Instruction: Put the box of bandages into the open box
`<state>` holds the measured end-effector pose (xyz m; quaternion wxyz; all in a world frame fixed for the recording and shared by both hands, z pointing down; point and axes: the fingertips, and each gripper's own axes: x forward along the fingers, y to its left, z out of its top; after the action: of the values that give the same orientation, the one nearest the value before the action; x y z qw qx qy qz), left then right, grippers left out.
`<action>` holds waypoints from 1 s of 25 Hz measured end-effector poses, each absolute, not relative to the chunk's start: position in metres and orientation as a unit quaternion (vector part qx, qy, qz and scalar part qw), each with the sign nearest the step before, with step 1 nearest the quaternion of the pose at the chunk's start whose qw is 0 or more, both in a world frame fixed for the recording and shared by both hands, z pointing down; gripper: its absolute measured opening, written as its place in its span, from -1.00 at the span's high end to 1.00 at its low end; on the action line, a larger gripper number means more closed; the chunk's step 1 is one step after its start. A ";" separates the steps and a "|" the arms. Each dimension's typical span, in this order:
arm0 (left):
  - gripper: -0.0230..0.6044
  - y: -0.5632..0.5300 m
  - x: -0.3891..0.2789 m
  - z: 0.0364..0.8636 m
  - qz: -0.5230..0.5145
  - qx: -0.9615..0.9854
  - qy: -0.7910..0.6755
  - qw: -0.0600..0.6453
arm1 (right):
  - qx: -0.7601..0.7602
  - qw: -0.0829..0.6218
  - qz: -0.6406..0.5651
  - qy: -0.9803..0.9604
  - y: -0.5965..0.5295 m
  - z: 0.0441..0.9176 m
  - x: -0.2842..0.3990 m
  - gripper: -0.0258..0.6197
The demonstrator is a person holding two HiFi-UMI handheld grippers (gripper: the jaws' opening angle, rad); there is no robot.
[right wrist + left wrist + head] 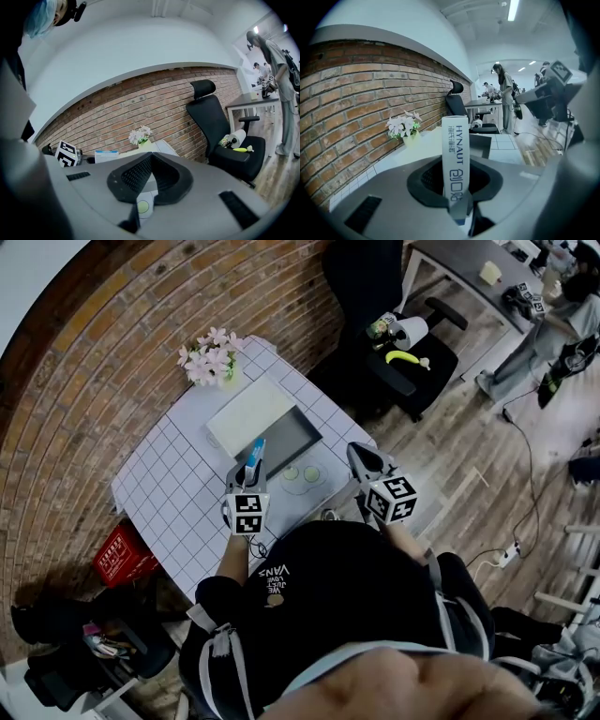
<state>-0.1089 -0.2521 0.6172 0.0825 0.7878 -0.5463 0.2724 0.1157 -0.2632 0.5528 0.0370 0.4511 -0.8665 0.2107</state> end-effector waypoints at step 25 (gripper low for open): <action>0.66 -0.285 -0.097 0.666 0.402 0.752 -0.514 0.095 | 0.449 0.044 0.227 -0.863 -0.279 0.566 0.137 0.93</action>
<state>-0.0973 -0.2855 0.6665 0.0948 0.7517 -0.5142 0.4019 0.1369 -0.2792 0.5662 0.0440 0.4485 -0.8635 0.2265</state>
